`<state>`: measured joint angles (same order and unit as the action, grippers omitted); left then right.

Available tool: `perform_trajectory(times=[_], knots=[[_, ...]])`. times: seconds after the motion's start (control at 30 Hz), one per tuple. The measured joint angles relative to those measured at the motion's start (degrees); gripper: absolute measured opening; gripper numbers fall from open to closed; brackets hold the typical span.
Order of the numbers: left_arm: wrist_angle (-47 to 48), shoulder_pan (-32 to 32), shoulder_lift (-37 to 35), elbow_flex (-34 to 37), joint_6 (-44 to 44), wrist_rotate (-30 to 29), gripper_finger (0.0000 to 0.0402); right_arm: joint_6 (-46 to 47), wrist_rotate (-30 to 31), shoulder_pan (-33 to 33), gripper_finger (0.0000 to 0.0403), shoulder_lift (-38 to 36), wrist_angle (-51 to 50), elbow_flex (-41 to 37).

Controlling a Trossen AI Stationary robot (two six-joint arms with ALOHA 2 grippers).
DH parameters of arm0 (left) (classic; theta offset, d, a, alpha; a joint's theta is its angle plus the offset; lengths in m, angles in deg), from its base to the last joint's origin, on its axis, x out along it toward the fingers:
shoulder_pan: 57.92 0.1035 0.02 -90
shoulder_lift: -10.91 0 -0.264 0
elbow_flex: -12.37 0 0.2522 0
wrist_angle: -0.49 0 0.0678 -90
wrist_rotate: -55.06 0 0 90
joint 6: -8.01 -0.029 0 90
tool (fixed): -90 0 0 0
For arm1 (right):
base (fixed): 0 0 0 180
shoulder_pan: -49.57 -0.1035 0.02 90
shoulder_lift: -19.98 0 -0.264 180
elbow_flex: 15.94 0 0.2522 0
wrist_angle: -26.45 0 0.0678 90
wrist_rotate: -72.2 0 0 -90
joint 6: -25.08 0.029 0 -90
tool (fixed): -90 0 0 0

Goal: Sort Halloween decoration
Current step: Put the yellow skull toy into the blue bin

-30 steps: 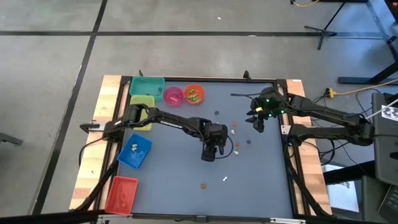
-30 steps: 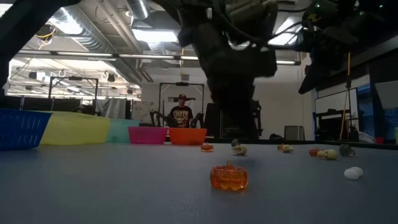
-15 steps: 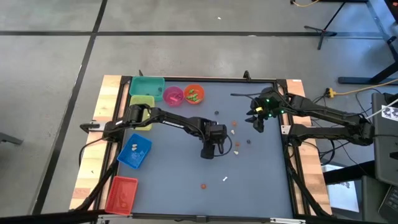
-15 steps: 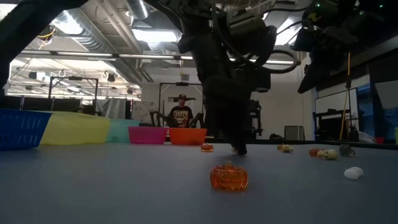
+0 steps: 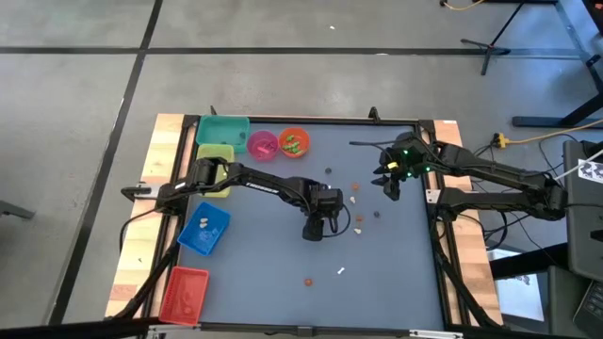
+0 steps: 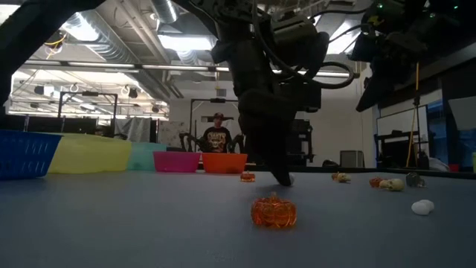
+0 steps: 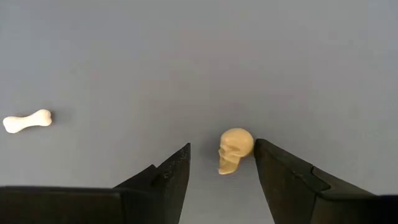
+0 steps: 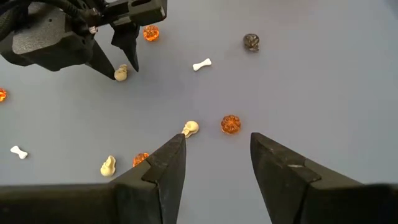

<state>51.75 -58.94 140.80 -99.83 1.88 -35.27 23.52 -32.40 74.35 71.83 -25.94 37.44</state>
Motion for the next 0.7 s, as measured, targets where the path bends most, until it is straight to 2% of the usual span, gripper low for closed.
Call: perform_trajectory(times=[0.7], knots=[[-0.5, -0.1, 0.0, 0.0, -0.1, 0.2, 0.0084, 0.0, 0.0, 0.0, 0.0179, 0.0, 0.0, 0.0]])
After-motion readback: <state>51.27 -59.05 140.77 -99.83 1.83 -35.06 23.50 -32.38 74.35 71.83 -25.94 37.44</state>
